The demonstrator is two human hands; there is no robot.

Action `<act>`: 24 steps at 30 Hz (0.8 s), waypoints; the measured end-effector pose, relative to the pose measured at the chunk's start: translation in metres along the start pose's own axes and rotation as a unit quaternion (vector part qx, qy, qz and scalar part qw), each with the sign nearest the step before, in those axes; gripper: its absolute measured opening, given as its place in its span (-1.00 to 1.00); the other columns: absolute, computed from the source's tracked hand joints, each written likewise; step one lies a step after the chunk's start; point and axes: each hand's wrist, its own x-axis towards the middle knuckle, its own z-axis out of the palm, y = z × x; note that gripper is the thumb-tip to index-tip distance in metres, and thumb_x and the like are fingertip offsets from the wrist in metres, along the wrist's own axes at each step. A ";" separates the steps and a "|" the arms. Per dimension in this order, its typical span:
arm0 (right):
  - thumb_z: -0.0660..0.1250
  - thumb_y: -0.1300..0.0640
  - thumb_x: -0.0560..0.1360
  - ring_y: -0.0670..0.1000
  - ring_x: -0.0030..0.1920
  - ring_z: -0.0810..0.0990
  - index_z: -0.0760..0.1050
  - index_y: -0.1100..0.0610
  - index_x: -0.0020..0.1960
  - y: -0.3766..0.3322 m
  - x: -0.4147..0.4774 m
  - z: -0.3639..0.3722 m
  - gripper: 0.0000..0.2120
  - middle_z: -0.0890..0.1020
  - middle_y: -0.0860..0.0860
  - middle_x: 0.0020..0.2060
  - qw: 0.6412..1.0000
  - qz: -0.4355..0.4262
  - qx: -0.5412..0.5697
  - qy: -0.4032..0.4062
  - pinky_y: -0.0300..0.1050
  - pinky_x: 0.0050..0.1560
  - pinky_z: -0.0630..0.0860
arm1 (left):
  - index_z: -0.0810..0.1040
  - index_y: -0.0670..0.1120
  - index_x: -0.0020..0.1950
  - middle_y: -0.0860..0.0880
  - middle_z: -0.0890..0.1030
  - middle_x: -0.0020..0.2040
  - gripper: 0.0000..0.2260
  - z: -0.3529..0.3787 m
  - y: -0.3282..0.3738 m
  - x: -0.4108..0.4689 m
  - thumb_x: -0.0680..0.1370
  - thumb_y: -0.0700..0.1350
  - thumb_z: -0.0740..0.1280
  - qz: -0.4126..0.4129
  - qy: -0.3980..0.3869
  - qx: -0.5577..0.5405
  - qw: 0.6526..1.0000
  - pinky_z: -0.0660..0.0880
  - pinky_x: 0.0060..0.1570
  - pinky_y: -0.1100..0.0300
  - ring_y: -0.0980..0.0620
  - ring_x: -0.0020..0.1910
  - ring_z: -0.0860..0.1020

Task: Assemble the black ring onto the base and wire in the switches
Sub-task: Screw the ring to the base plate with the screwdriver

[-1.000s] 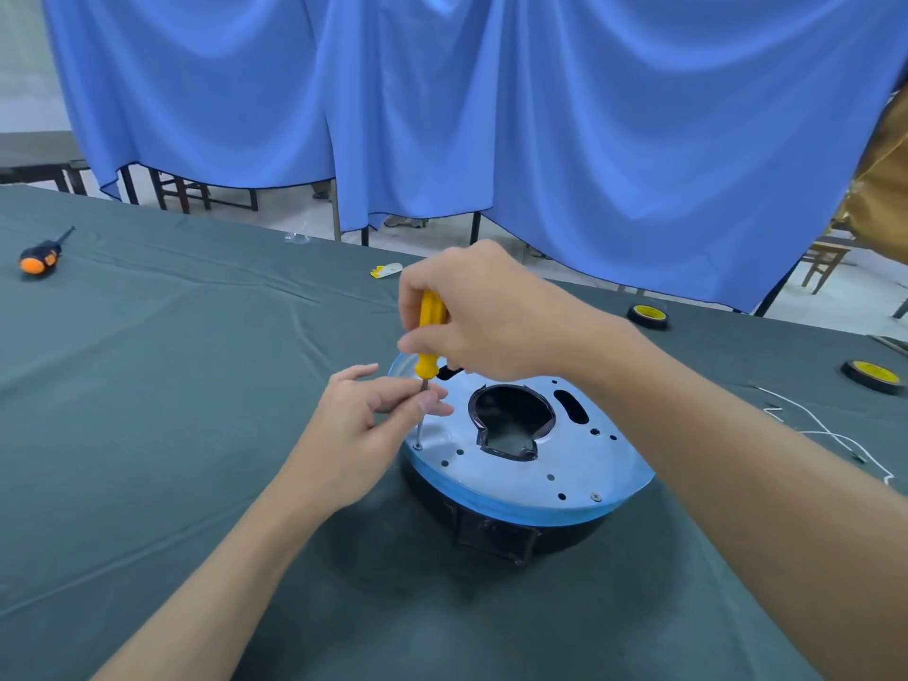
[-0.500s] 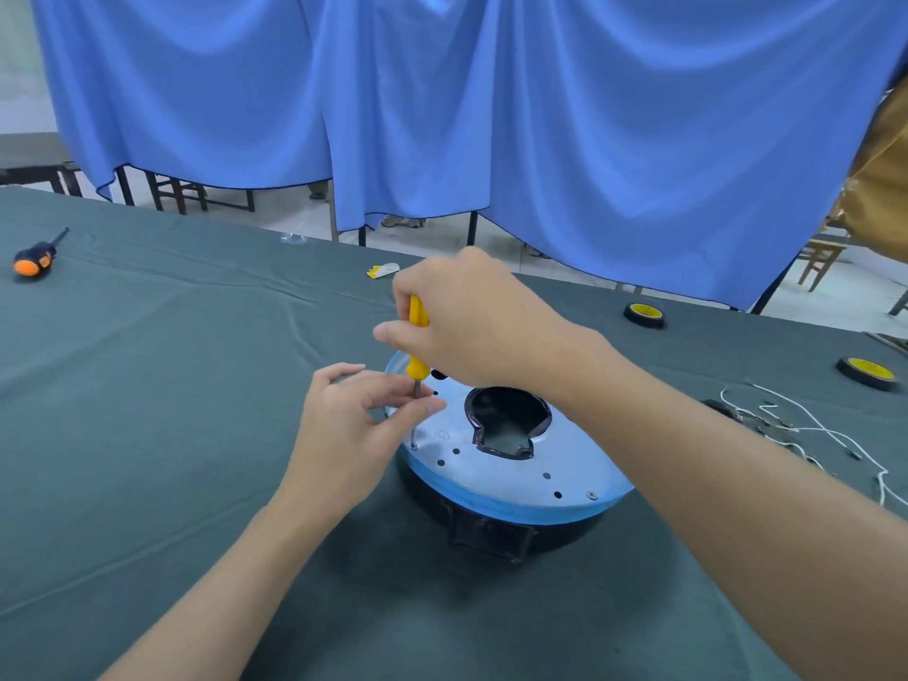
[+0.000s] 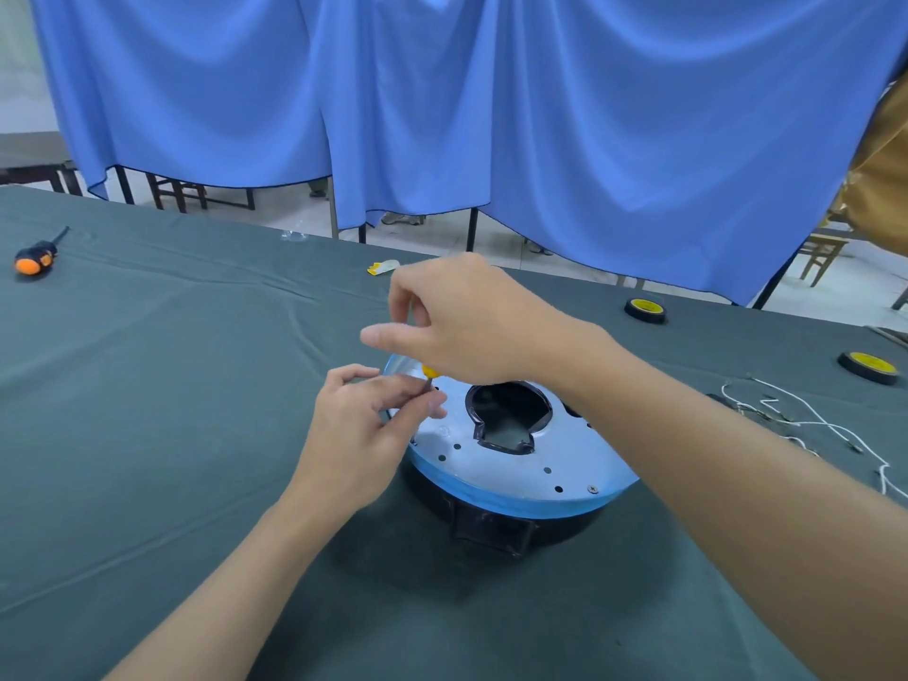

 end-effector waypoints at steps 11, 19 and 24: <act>0.32 -0.13 0.50 -0.04 -0.34 0.37 0.34 0.03 -0.31 0.001 -0.001 -0.004 -0.67 0.44 -0.05 -0.41 0.999 0.012 0.021 0.025 -0.14 -0.32 0.27 | 0.69 0.01 -0.21 0.35 0.64 -0.18 -0.88 -0.003 0.002 -0.001 0.48 -0.19 0.48 -0.034 0.009 -0.040 0.999 0.41 0.17 -0.01 0.44 -0.04 0.48; 0.41 0.03 0.48 -0.23 -0.35 0.38 0.57 0.03 -0.19 0.005 -0.008 -0.022 -0.89 0.52 -0.06 -0.38 0.997 -0.036 0.074 0.008 -0.33 -0.37 0.32 | 0.71 0.01 -0.13 0.43 0.63 -0.09 -0.88 -0.005 -0.002 0.000 0.56 -0.06 0.39 -0.020 -0.040 -0.045 0.998 0.37 0.25 -0.01 0.35 0.04 0.53; 0.30 -0.14 0.53 -0.16 -0.33 0.33 0.49 0.06 -0.18 0.005 -0.004 -0.009 -0.71 0.46 -0.10 -0.41 1.000 -0.008 0.007 0.001 -0.23 -0.34 0.24 | 0.71 -0.11 -0.22 0.42 0.63 -0.15 -0.82 -0.003 0.000 0.000 0.50 -0.06 0.38 -0.005 -0.022 -0.027 0.999 0.37 0.20 0.08 0.42 0.00 0.51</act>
